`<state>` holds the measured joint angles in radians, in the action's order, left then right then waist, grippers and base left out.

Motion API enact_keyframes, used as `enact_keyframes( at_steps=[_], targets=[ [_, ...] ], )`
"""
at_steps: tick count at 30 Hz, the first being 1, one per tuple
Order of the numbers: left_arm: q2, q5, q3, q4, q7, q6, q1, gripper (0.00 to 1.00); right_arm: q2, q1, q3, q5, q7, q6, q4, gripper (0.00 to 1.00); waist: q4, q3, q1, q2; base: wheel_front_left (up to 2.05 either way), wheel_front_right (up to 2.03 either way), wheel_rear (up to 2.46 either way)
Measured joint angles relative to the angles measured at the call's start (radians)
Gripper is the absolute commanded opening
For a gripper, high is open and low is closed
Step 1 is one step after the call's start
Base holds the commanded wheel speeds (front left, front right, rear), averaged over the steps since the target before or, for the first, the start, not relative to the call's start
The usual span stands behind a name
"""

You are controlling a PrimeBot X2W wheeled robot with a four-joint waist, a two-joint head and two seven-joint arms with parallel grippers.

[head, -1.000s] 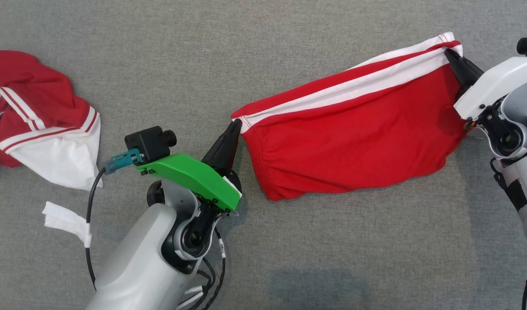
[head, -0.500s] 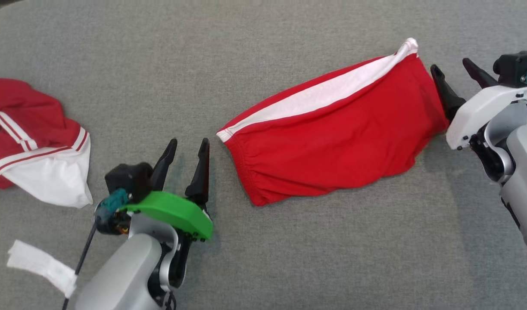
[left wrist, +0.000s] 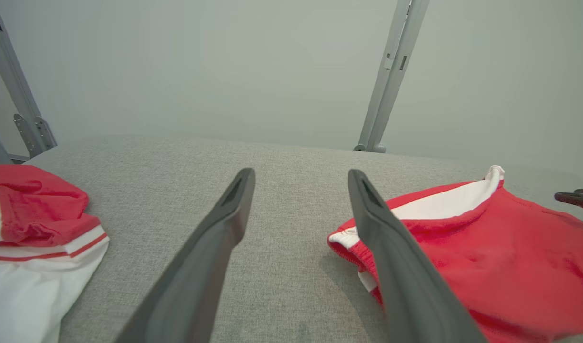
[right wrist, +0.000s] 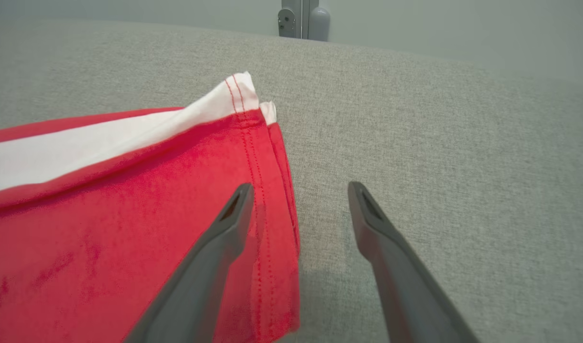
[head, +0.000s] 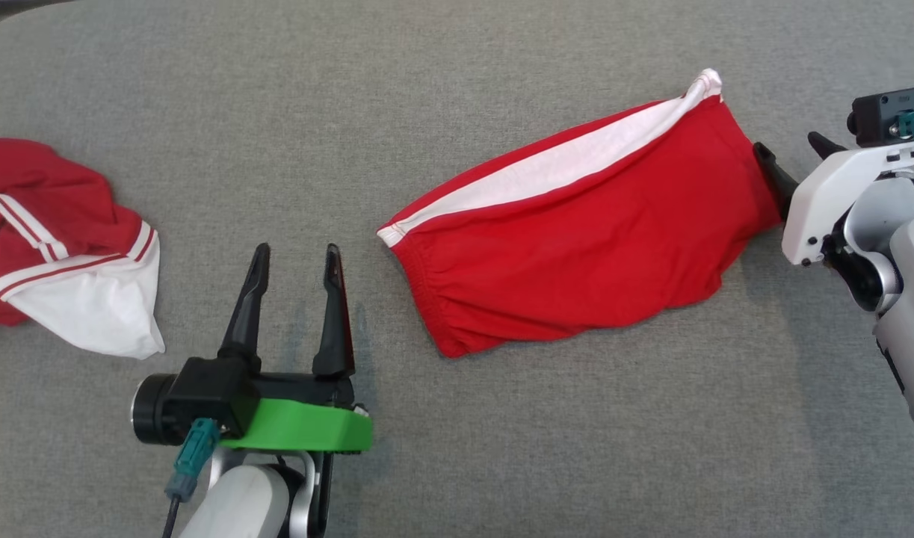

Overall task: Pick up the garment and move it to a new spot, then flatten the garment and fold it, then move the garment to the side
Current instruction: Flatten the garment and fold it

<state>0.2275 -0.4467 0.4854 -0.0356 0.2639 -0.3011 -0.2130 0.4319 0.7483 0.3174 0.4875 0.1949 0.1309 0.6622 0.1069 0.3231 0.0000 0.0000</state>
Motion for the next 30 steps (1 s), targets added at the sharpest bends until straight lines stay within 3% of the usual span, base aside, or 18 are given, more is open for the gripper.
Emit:
enact_keyframes(
  at_steps=[6,12,13,14,23,30],
  targets=[
    [-0.101,0.07,-0.067,0.029,0.0,0.091,0.001,1.0,-0.026,0.038,-0.055,-0.045,0.062,0.0,0.074,1.0,0.064,0.049,0.0,0.0,0.0,0.0,0.0],
    [-0.149,0.113,-0.136,0.066,0.0,0.152,0.017,1.0,-0.052,0.043,-0.06,0.001,0.099,-0.005,0.081,1.0,0.112,0.084,0.0,0.0,0.0,0.0,0.0],
    [-0.152,0.119,-0.146,0.073,0.0,0.162,0.026,1.0,-0.055,0.042,-0.059,0.014,0.105,-0.007,0.077,0.65,0.112,0.085,0.0,0.0,0.0,0.0,0.0],
    [-0.155,0.124,-0.156,0.078,0.0,0.17,0.035,1.0,-0.059,0.039,-0.057,0.026,0.107,-0.007,0.072,0.0,0.11,0.084,0.0,0.0,0.0,0.0,0.0],
    [-0.163,0.174,-0.239,0.111,0.0,0.232,0.133,1.0,-0.106,-0.064,-0.034,0.185,0.103,0.002,-0.018,0.0,0.036,0.059,0.0,0.0,0.0,0.0,0.0],
    [-0.162,0.199,-0.267,0.115,0.0,0.272,0.191,1.0,-0.054,-0.171,-0.11,0.287,0.109,0.001,-0.035,0.0,-0.067,-0.012,0.0,0.0,0.0,0.0,0.0]
  ],
)
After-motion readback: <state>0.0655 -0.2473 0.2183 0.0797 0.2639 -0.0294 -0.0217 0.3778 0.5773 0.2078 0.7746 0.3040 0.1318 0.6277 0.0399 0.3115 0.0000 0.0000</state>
